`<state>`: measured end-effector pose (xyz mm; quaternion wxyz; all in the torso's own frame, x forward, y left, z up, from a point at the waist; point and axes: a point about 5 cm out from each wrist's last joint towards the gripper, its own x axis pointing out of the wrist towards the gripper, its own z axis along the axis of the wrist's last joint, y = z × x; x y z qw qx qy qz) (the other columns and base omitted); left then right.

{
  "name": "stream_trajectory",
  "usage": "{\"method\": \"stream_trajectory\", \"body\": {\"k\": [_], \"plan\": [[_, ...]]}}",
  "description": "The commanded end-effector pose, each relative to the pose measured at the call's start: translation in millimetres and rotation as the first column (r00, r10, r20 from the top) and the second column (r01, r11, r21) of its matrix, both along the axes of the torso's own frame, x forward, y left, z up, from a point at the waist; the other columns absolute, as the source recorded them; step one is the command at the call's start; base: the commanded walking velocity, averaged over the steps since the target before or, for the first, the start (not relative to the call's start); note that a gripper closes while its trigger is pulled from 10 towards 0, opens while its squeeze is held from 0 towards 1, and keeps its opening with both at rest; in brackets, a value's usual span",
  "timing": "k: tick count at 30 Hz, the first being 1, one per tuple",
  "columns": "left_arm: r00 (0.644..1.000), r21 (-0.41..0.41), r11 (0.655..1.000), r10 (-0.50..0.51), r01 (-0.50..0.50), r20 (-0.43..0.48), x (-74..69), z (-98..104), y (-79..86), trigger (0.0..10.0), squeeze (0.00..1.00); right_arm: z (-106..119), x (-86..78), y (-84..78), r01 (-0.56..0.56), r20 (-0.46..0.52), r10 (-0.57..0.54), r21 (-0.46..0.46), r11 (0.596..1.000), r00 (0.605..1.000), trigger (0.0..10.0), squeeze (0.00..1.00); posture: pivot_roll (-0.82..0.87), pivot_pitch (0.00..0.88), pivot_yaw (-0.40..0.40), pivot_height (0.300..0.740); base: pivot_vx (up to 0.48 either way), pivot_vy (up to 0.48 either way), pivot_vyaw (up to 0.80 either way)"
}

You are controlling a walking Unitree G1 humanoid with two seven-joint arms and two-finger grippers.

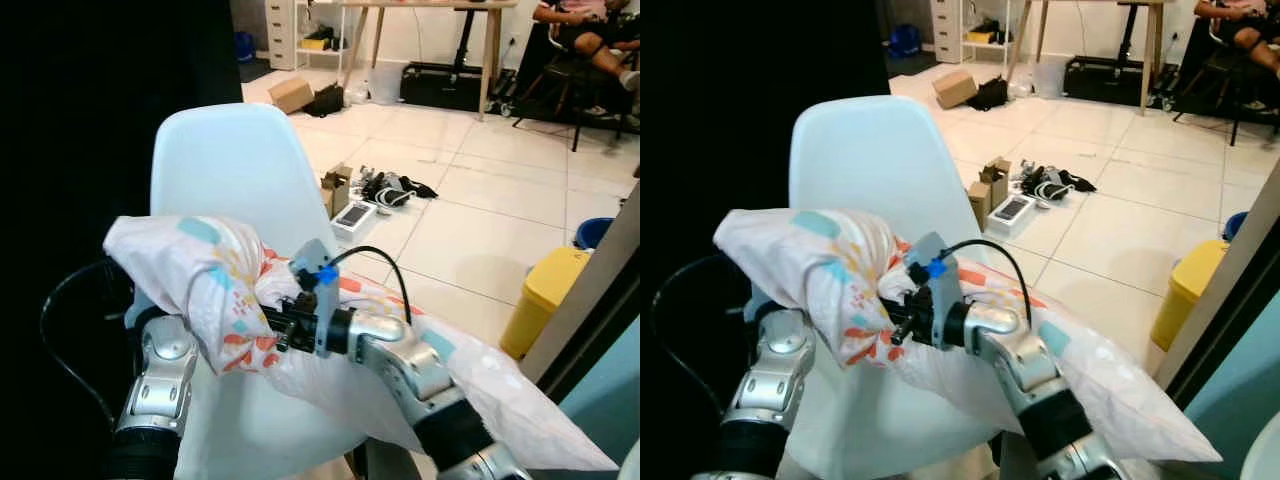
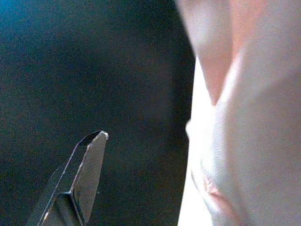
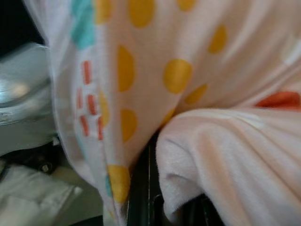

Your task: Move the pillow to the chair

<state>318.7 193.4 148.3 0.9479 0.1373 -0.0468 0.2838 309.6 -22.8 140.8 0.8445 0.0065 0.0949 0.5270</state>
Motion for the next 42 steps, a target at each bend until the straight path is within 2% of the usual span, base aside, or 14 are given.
{"method": "stream_trajectory", "body": {"k": [1,2,3,4,8,10,13,17,19,24,30,39,41,42], "plan": [[0.999,0.018,0.999,0.035,-0.034,-0.034,-5.5,-4,6.9,10.0,0.00,-14,-0.9,4.2,0.011,-0.089,-0.011,-0.004,1.000,0.996,10.0,0.00,-0.23,0.024,0.027,0.571,0.000,0.000,0.00],[0.999,0.018,0.999,0.035,-0.034,-0.034,-5.5,-4,6.9,10.0,0.00,-14,-0.9,4.2,0.011,-0.089,-0.011,-0.004,1.000,0.996,10.0,0.00,-0.23,0.024,0.027,0.571,0.000,0.000,0.00],[0.995,0.045,0.997,0.072,-0.069,-0.068,-10.8,-11,13.1,10.0,0.00,-13,-0.8,7.6,0.005,-0.106,-0.001,0.032,0.999,0.994,10.0,0.19,-0.23,0.024,0.027,0.571,0.000,0.000,0.00],[0.993,0.082,0.993,0.092,-0.086,-0.073,-13.7,-10,15.7,10.0,0.00,-12,-1.2,10.3,-0.005,-0.112,0.010,0.048,0.999,0.994,10.0,1.00,-0.23,0.028,0.022,0.571,0.000,0.000,0.00],[0.990,0.213,0.968,0.141,-0.134,-0.020,-19.4,10,20.9,10.0,0.00,-8,-3.1,20.2,-0.037,-0.126,0.049,0.092,0.995,0.991,10.0,1.00,-0.22,0.028,0.017,0.571,0.000,0.000,0.00],[0.982,0.368,0.913,0.140,-0.178,0.130,-22.3,56,17.1,10.0,0.00,-5,-4.6,27.4,-0.062,-0.130,0.077,0.118,0.991,0.988,10.0,1.00,-0.22,0.028,0.014,0.571,0.000,0.000,0.00],[0.963,0.450,0.866,0.121,-0.220,0.240,-24.8,89,12.4,10.0,0.00,-3,-3.3,30.6,-0.066,-0.132,0.083,0.130,0.989,0.988,10.0,1.00,-0.21,0.026,0.003,0.571,0.000,0.000,0.00],[0.947,0.499,0.830,0.102,-0.249,0.304,-27.1,109,8.6,10.0,0.00,-2,-2.5,32.4,-0.068,-0.133,0.086,0.134,0.989,0.987,10.0,1.00,-0.20,0.025,0.001,0.571,0.000,0.000,0.00],[0.896,0.559,0.763,0.060,-0.325,0.439,-35.5,153,-0.6,10.0,0.00,2,-2.3,39.5,-0.089,-0.136,0.112,0.161,0.983,0.984,10.0,1.00,-0.20,0.022,0.000,0.571,0.000,0.000,0.00],[0.859,0.575,0.729,0.035,-0.372,0.511,-43.5,179,-8.2,10.0,0.00,9,-9.3,52.7,-0.151,-0.136,0.182,0.211,0.966,0.974,10.0,1.00,-0.20,0.018,0.004,0.571,0.000,0.000,0.00],[0.870,0.617,0.676,0.072,-0.402,0.488,-45.9,181,-0.6,10.0,0.00,17,-11.6,67.5,-0.179,-0.118,0.212,0.240,0.954,0.970,10.0,1.00,-0.19,0.016,0.003,0.571,0.000,0.000,0.00],[0.922,0.741,0.552,0.175,-0.382,0.345,-42.8,175,26.4,10.0,0.00,24,22.5,34.6,0.040,-0.082,-0.024,0.199,0.979,0.996,10.0,1.00,-0.18,0.019,0.001,0.571,0.000,0.000,0.00],[0.922,0.741,0.552,0.175,-0.382,0.345,-42.8,175,26.4,10.0,0.00,24,22.5,34.6,0.040,-0.082,-0.024,0.199,0.979,0.996,10.0,1.00,-0.18,0.019,0.001,0.571,0.000,0.000,0.00],[0.954,0.773,0.560,0.174,-0.299,0.242,-36.9,167,29.4,10.0,0.00,23,27.2,25.8,0.074,-0.079,-0.060,0.185,0.980,0.995,10.0,1.00,-0.18,0.020,0.000,0.571,0.000,0.000,0.00]]}}
